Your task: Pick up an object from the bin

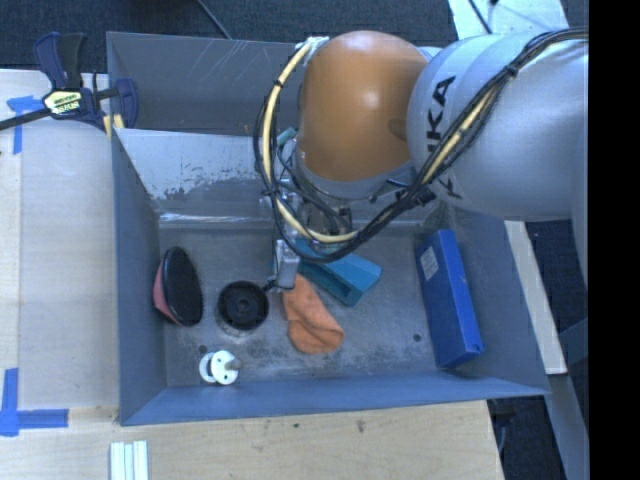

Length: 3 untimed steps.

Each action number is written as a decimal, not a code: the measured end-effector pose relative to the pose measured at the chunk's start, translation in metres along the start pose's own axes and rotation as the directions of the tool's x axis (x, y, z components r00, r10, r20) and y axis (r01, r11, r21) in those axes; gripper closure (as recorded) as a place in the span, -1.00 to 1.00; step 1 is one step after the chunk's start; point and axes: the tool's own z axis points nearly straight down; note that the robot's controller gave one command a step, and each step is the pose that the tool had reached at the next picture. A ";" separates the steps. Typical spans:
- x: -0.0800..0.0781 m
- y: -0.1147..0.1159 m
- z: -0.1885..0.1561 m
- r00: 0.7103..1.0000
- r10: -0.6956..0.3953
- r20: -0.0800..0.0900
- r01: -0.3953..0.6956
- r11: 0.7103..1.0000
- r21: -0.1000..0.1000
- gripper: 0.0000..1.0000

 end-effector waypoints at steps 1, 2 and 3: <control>-0.002 -0.001 -0.005 1.000 0.003 0.008 -0.003 1.000 -0.001 -1.00; 0.001 0.000 0.066 0.997 -0.076 0.012 0.076 0.997 -0.001 -1.00; 0.003 0.000 0.134 0.996 -0.088 0.004 0.088 0.996 0.000 -1.00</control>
Offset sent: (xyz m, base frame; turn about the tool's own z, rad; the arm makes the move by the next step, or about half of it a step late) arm -0.0077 0.0004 -0.1470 -0.1624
